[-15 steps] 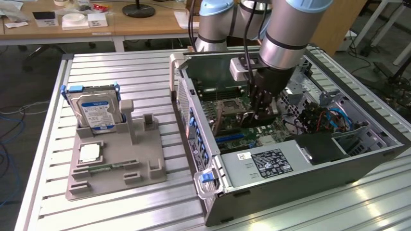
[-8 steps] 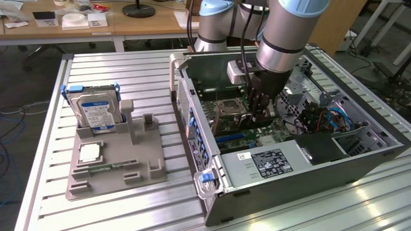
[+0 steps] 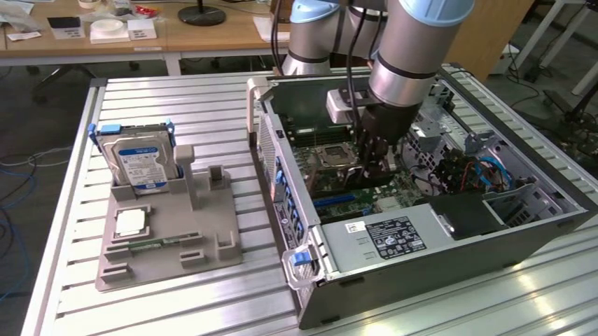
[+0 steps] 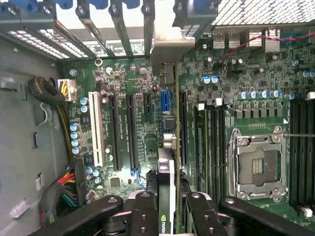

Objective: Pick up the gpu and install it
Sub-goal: 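Insert the gpu into the slot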

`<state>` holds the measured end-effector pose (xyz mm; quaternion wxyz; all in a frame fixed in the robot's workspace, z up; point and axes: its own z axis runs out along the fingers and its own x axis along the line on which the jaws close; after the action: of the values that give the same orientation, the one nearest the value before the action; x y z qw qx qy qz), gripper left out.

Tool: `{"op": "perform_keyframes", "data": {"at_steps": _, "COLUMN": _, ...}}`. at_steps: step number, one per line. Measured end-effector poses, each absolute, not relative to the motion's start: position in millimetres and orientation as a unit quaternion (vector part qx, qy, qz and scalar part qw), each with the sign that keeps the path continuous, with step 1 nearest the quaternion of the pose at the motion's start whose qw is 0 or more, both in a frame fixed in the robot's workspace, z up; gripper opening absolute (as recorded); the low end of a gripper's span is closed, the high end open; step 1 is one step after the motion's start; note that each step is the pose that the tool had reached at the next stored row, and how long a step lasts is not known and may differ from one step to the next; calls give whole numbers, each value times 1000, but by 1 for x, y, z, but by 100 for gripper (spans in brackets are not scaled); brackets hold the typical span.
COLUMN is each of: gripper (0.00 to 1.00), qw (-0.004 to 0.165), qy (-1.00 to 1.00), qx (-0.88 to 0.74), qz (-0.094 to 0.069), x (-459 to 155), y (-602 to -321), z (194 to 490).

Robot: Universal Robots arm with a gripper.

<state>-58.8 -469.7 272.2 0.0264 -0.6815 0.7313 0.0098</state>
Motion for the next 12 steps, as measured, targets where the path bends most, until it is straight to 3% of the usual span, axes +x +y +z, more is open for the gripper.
{"op": "perform_keyframes", "data": {"at_steps": 12, "gripper": 27, "qw": 26, "qy": 731, "qx": -682, "qz": 10, "x": -63, "y": -470, "z": 269}}
